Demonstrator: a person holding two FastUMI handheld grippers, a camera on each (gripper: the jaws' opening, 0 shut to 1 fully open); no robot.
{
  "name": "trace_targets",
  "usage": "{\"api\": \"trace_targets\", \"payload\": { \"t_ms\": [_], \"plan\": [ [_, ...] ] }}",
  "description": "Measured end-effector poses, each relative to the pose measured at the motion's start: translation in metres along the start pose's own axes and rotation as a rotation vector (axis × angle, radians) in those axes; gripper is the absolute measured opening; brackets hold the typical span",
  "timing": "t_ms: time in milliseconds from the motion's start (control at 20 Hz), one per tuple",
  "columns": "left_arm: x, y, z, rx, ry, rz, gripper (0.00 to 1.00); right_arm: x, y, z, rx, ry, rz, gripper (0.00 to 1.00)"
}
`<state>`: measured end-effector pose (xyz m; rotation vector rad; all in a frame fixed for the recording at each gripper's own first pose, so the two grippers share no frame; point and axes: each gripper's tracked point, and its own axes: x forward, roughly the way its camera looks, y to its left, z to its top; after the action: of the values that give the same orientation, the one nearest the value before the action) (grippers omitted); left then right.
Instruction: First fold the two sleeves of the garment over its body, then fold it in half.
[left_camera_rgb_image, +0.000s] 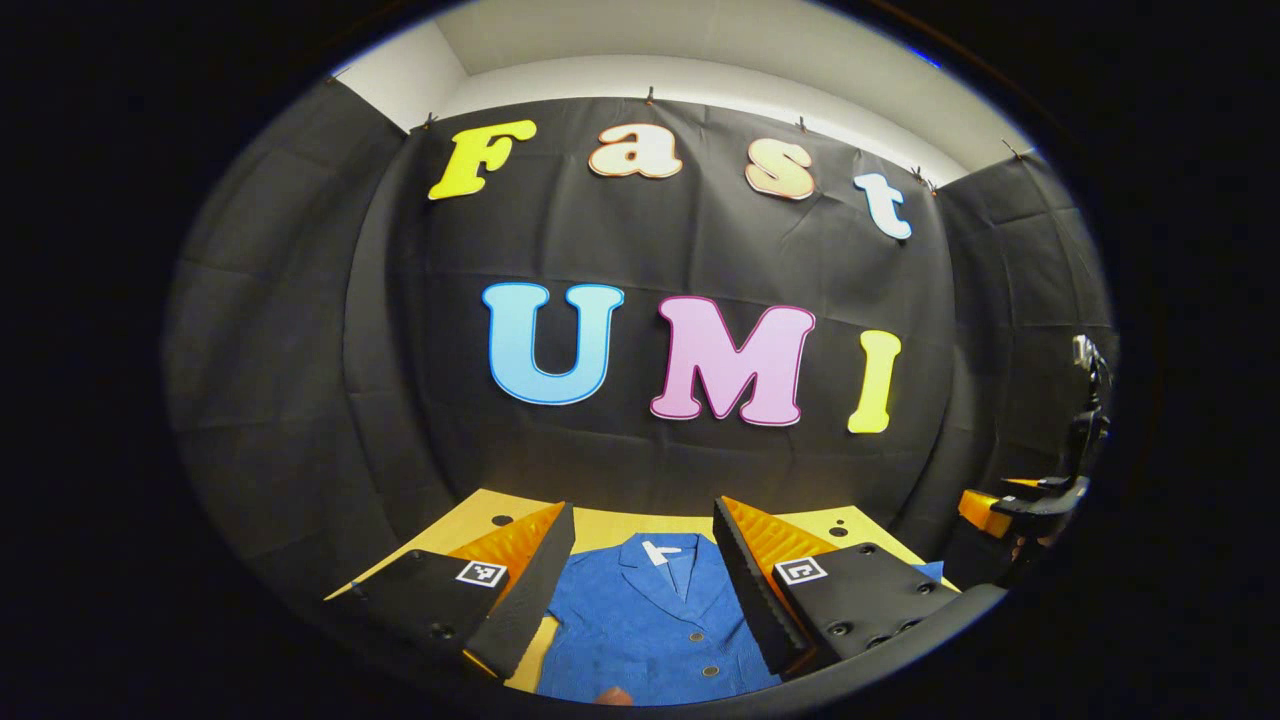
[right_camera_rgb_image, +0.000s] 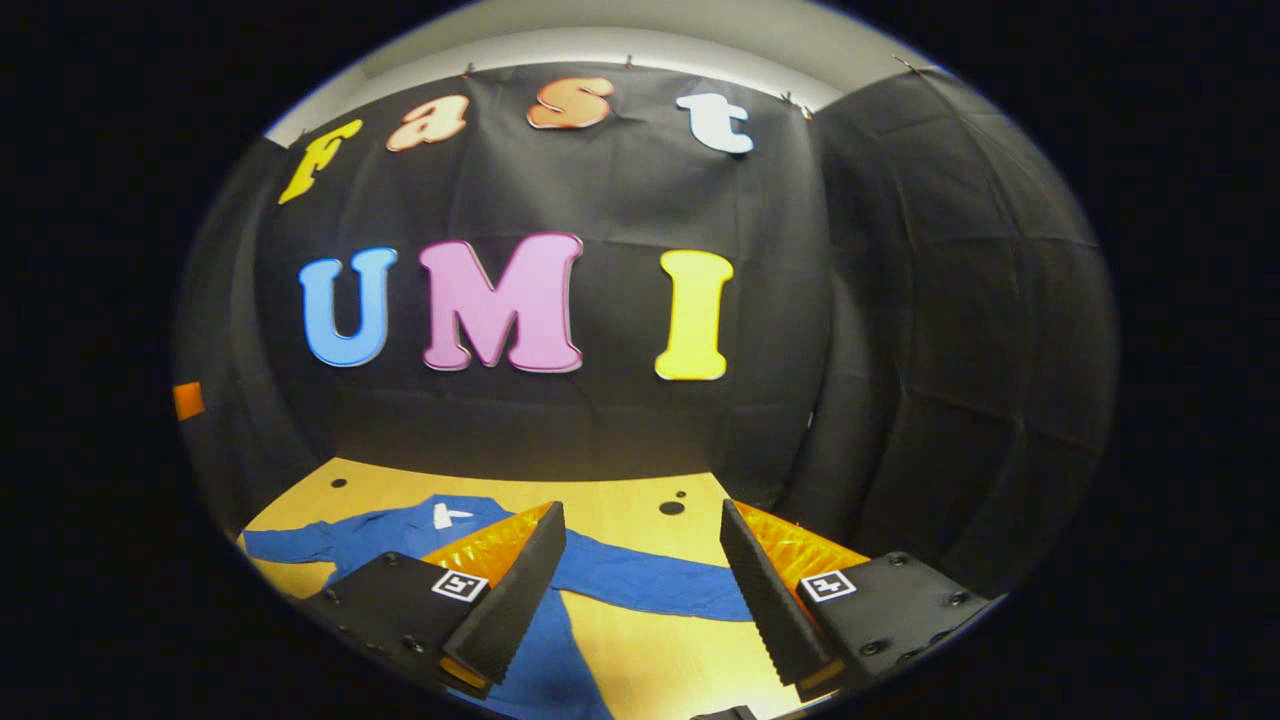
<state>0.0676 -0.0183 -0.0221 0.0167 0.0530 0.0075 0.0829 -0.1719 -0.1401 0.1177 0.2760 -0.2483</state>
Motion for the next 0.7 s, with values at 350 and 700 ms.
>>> {"api": "trace_targets", "payload": {
  "t_ms": [350,700],
  "plan": [
    [0.06,-0.047,-0.015,-0.011,0.079,-0.004,0.8,0.103,-0.133,-0.14,0.164,0.285,-0.194,0.97],
    [0.088,-0.087,-0.043,0.012,0.177,0.02,0.8,0.132,-0.188,-0.267,0.277,0.599,-0.293,0.9]
  ]
}}
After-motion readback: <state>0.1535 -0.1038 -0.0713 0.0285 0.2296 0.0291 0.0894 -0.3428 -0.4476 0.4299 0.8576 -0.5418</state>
